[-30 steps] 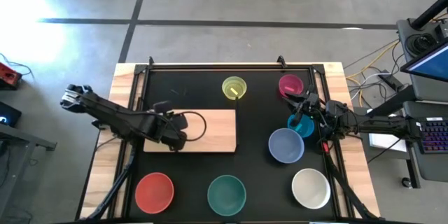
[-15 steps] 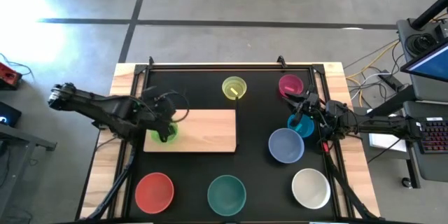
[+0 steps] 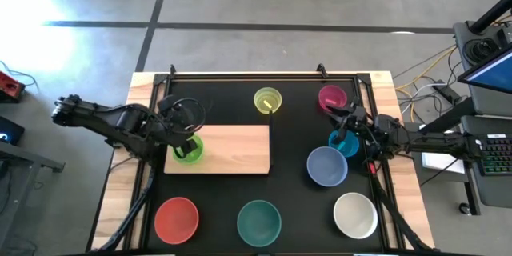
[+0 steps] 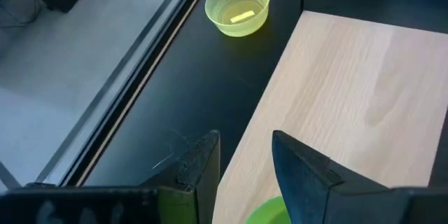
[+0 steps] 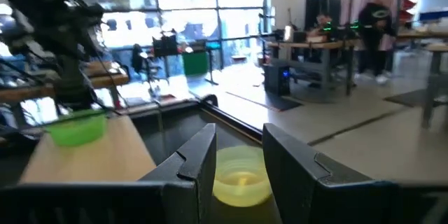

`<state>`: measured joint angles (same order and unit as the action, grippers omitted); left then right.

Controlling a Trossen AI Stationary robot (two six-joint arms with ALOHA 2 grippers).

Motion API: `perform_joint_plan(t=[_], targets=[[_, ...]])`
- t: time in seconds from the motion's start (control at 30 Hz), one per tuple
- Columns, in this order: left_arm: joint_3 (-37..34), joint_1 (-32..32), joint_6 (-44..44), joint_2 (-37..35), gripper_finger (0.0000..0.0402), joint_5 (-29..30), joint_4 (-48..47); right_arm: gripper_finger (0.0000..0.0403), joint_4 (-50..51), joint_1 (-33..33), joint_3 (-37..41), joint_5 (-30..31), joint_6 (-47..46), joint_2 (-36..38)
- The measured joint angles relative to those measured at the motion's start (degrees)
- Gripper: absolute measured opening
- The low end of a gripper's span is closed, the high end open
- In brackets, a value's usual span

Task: Place and stack bowls onto a shelf
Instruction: Stack the small blue bowl on top of the small green bowl on the shelf

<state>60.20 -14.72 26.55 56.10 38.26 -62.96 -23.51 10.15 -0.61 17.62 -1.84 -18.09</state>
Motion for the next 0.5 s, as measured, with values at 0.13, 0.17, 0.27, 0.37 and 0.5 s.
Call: perform_joint_plan(t=[0.13,0.17,0.27,0.37,0.5], targets=[[0.00,0.00,0.00,0.02,0.0113,0.03,-0.02,0.0107,0.02,-0.02,0.01,-0.06,-7.45,-0.04],[0.00,0.00,-0.12,0.04,0.0113,0.04,0.00,0.0107,0.00,-0.02,0.01,-0.04,-9.91,-0.04],[0.00,0.00,-0.14,0.02,0.0113,0.05,-0.02,0.0107,0.11,-0.02,0.00,-0.04,-14.67,-0.04],[0.00,0.00,0.52,0.00,0.0113,0.07,-0.04,0.0107,-1.63,0.02,0.01,0.40,-14.90,-0.17],[0.00,0.00,0.91,0.00,0.0113,0.09,-0.09,0.0107,0.05,0.02,-1.02,0.42,-17.80,-0.64]])
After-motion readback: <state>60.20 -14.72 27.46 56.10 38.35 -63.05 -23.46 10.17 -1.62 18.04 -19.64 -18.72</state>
